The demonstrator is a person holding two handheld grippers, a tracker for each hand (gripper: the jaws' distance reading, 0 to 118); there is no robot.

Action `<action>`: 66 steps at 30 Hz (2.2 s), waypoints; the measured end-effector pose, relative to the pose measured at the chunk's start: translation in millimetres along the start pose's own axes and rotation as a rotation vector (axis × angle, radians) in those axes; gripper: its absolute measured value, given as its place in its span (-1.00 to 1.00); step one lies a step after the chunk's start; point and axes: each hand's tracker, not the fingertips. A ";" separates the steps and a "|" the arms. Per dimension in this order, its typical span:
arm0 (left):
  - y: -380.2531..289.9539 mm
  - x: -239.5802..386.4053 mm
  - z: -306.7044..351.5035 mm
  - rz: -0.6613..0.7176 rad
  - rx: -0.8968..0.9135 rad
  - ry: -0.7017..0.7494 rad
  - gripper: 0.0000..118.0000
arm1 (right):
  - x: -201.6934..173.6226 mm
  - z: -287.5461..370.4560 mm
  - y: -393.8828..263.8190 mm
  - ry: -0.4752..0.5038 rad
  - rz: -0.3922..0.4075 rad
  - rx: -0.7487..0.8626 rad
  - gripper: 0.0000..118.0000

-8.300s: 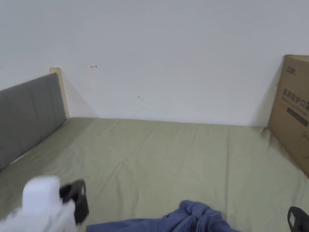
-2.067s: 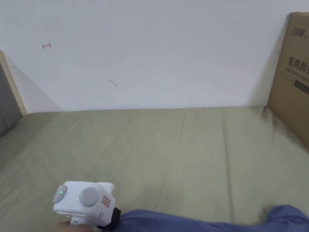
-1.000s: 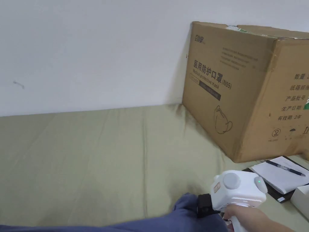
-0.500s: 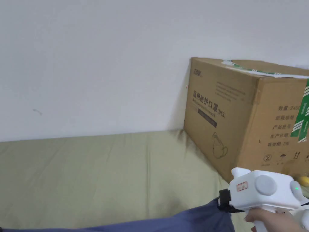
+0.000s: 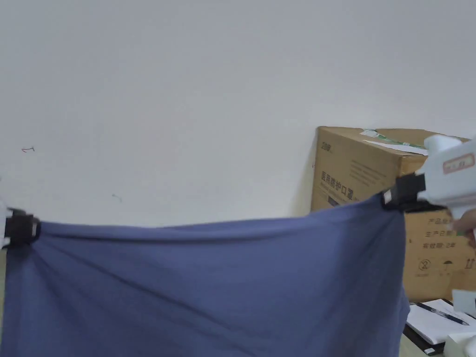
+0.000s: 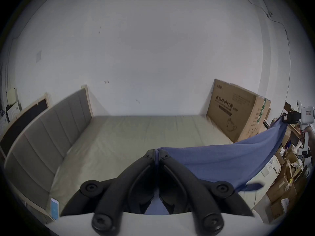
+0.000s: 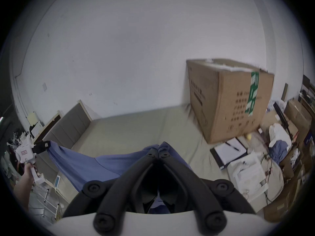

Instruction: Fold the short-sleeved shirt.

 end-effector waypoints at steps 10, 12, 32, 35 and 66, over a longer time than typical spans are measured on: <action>105.2 2.0 0.2 -0.002 0.091 0.043 -0.98 | -50.6 -5.0 111.5 -0.106 0.105 0.205 -1.00; 122.1 0.9 -14.8 0.021 0.088 0.057 -0.98 | -58.8 -17.9 132.0 -0.132 0.105 0.208 -1.00; 202.9 5.2 -213.8 0.037 0.192 0.151 -0.98 | -85.3 -181.4 239.7 -0.246 0.237 0.531 -1.00; 184.6 14.4 -230.5 -0.051 0.173 0.190 -0.98 | -68.3 -196.0 209.3 -0.186 0.186 0.552 -1.00; -328.8 -15.5 -75.5 -0.088 -0.676 -0.036 -0.98 | 76.0 -92.5 -364.3 -0.019 0.091 -0.610 -1.00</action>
